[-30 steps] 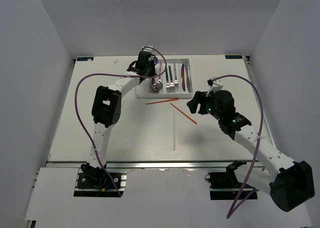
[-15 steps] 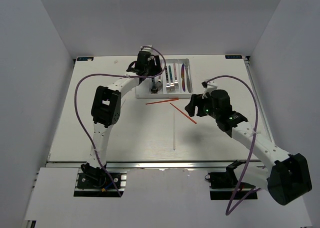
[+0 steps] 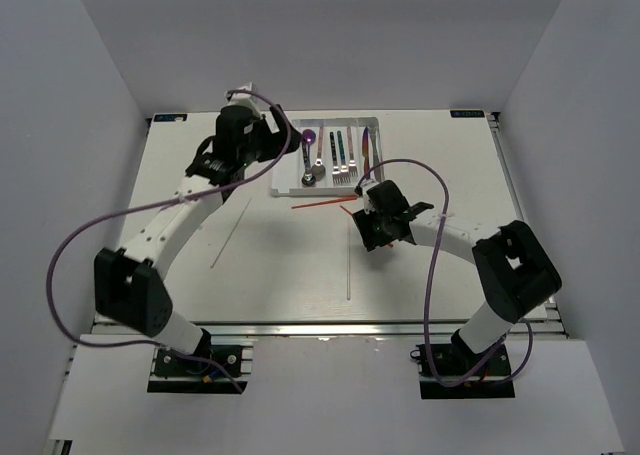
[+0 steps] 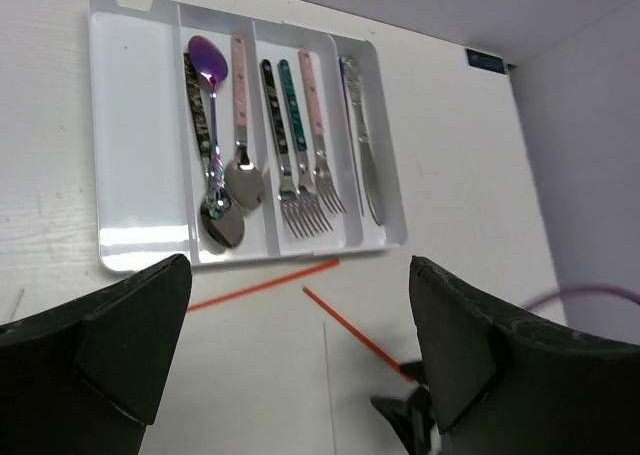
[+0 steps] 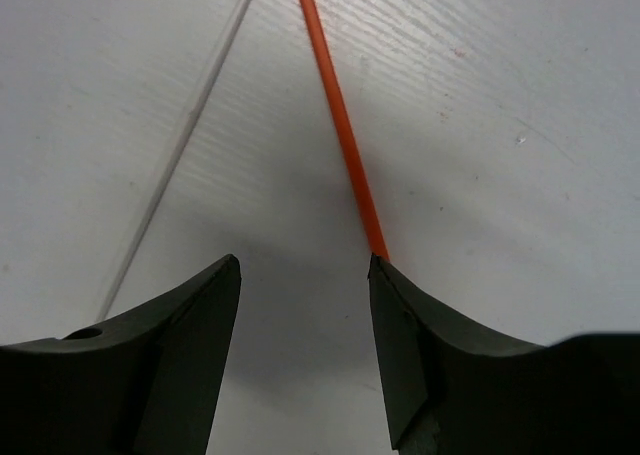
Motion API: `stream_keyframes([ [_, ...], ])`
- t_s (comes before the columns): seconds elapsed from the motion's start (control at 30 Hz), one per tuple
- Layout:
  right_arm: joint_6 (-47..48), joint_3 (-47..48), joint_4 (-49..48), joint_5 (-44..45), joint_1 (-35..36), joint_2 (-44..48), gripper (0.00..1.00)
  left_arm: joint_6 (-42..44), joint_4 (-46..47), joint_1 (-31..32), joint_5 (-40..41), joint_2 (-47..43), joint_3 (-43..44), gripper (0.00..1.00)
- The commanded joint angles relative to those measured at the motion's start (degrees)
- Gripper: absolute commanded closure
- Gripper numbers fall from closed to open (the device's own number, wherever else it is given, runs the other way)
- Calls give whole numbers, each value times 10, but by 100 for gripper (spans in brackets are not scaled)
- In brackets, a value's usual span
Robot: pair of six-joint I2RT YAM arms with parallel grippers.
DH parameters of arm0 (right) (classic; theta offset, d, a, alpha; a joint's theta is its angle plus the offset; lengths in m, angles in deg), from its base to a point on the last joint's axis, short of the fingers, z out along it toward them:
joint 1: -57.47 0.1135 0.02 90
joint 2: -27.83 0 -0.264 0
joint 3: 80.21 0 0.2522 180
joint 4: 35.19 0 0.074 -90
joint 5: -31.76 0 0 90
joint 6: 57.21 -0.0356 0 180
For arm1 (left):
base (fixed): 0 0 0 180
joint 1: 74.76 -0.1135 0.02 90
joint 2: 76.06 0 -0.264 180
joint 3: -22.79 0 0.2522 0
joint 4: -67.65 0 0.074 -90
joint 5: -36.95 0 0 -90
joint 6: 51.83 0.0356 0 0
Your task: Sort the eating utensils into containers
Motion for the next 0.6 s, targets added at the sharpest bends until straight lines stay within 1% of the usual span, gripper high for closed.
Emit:
stream_keyframes([
  [0.0,31,44,15,46,-2,-25,41,-27,-12,-1,-37,-79,-74,2],
  [0.03,33,47,17,53,-2,-31,42,-26,-25,-1,-39,-93,-103,2],
  [0.13,33,45,23,59,-2,-49,42,-12,-49,-1,-37,-146,-149,2],
  [0.23,33,39,18,43,-10,-53,42,2,-77,-1,-30,-181,-178,2],
  [0.33,38,39,12,23,-31,-53,44,13,-91,-1,-41,-203,-196,2],
  [0.4,53,53,33,-7,-44,-65,46,17,-99,-1,-44,-209,-202,2],
  [0.43,53,57,43,-10,-49,-80,54,18,-103,-1,-43,-215,-204,2],
  [0.5,49,62,66,-11,-64,-94,63,20,-108,-1,-49,-222,-205,2],
  [0.53,47,59,71,-6,-70,-102,70,23,-112,-1,-48,-228,-204,2],
  [0.57,46,57,74,-1,-72,-105,74,27,-115,-1,-45,-230,-200,2],
])
